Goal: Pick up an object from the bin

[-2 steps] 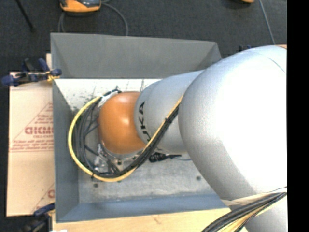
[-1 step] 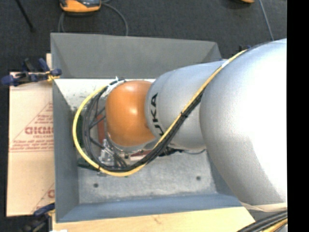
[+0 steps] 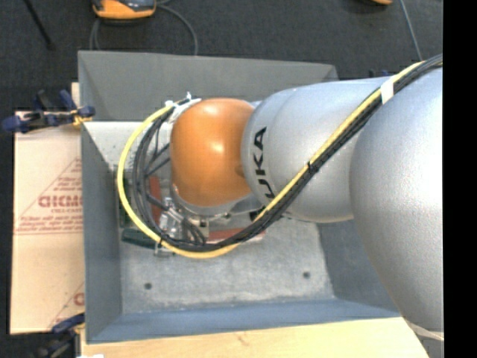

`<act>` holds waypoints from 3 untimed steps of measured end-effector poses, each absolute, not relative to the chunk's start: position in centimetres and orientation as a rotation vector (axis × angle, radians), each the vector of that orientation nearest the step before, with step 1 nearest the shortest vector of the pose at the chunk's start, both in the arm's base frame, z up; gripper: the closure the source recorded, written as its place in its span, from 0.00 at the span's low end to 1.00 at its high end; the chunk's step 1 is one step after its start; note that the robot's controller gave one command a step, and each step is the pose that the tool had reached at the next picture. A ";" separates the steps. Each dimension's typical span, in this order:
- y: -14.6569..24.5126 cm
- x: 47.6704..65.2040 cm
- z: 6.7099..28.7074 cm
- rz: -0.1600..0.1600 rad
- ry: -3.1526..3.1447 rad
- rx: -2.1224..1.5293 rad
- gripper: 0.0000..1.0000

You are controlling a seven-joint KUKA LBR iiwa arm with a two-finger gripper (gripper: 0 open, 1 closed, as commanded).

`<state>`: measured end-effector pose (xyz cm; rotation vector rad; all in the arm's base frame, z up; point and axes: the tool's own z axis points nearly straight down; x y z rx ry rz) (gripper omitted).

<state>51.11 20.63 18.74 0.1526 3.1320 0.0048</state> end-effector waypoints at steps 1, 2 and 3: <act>20.3 51.0 14.8 0.005 3.131 0.167 1.00; 20.4 51.1 18.2 -0.003 3.143 0.170 1.00; 20.8 51.5 20.7 0.008 3.127 0.168 1.00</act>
Offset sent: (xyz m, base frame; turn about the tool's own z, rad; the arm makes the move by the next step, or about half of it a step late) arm 0.0060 0.0025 0.0756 0.0114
